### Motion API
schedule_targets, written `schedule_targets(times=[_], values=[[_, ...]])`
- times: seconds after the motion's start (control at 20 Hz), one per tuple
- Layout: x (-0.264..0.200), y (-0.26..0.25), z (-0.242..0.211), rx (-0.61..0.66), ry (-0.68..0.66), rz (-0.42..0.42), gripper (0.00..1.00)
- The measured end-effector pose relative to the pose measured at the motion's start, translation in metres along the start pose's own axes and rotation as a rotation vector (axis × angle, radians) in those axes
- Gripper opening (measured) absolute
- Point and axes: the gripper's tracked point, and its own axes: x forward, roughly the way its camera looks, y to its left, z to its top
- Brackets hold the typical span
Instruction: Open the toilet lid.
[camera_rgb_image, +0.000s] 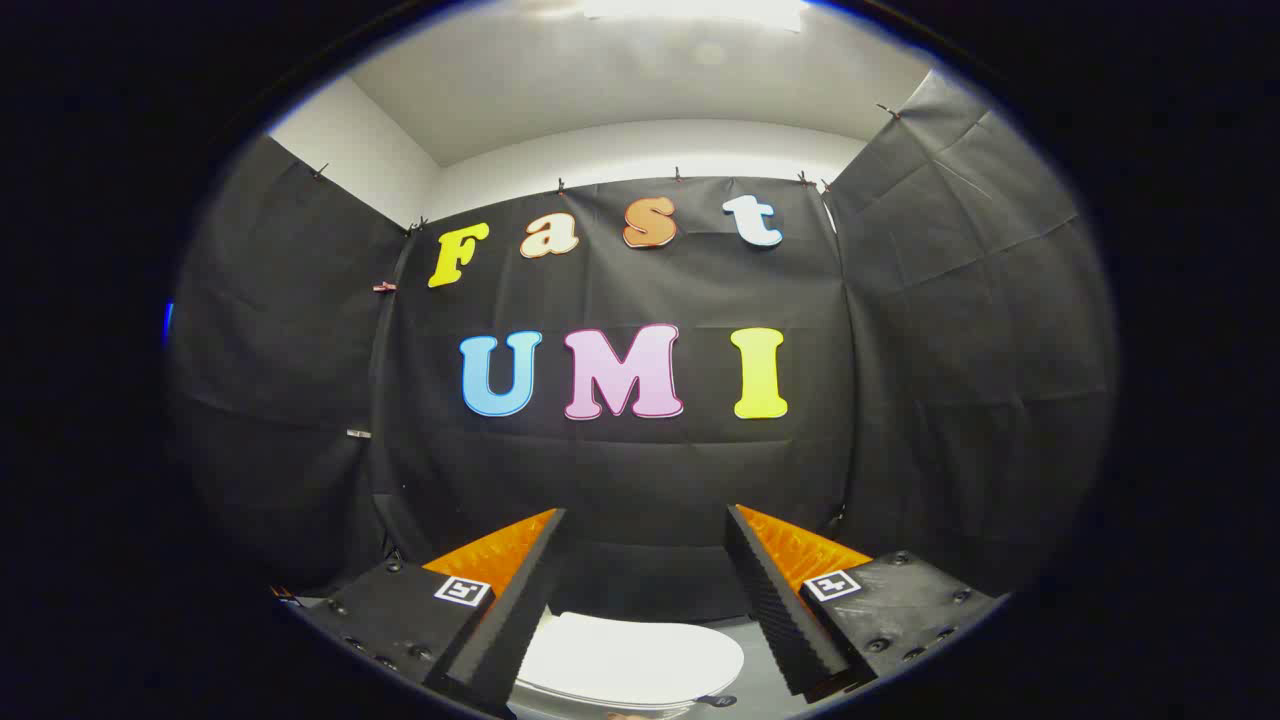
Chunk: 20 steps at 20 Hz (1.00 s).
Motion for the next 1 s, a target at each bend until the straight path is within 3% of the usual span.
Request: schedule_targets(times=[1.0], values=[[0.0024, -0.0006, -0.0033, -0.008, 0.016, -0.004, 0.98]])
